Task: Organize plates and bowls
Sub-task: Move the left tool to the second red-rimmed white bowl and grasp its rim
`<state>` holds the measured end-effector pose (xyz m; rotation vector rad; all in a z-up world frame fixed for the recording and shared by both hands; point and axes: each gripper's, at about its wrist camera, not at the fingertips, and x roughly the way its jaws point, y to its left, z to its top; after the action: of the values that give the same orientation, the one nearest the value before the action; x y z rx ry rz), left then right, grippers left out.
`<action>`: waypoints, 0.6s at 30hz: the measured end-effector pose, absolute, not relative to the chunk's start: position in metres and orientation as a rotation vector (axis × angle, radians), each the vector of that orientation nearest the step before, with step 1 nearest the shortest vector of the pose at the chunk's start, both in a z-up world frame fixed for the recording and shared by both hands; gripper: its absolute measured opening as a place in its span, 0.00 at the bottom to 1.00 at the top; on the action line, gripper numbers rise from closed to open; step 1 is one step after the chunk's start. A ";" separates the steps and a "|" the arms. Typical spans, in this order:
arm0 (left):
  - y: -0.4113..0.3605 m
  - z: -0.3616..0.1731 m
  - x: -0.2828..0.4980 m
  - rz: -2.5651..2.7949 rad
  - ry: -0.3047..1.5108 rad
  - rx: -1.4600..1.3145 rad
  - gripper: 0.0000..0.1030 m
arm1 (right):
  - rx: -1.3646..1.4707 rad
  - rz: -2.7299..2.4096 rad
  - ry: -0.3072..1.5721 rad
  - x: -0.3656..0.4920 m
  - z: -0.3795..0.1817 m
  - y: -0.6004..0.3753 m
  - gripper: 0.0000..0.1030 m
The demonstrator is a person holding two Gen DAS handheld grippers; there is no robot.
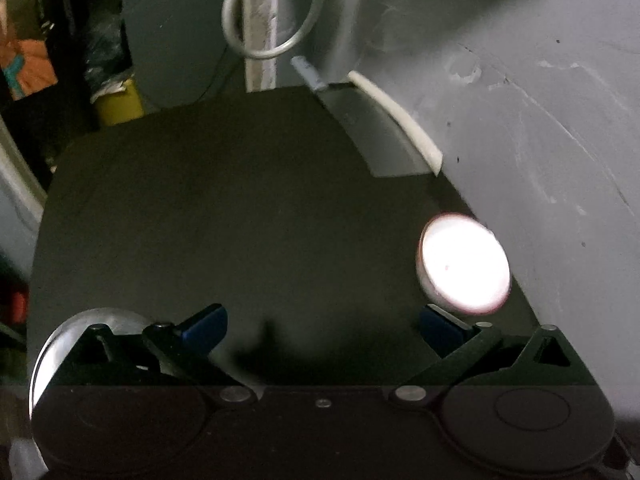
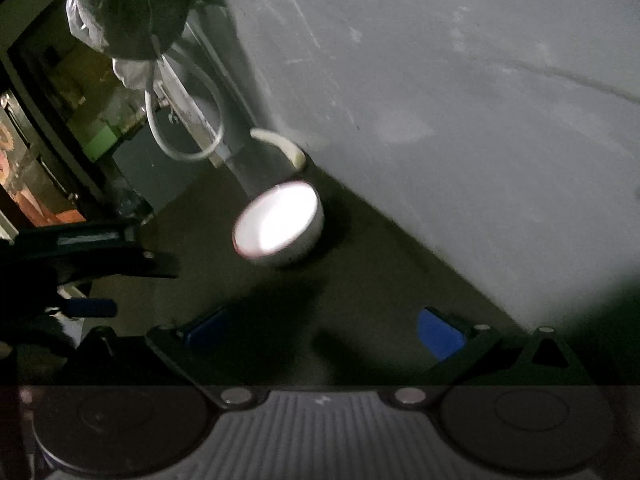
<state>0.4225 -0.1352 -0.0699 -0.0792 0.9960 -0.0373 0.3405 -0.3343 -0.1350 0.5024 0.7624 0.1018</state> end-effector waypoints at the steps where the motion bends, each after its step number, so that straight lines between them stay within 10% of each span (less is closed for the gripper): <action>1: -0.139 -0.071 0.432 -0.037 0.998 -0.071 0.99 | 0.500 0.098 0.754 0.347 -0.135 -0.333 0.99; 18: -0.174 -0.108 0.499 -0.137 1.068 -0.035 0.90 | 0.503 0.108 0.742 0.416 -0.156 -0.333 0.73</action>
<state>0.4990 -0.1739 -0.1078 -0.0353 1.0678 -0.1371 0.4157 -0.3334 -0.1560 0.5025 0.7418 0.1082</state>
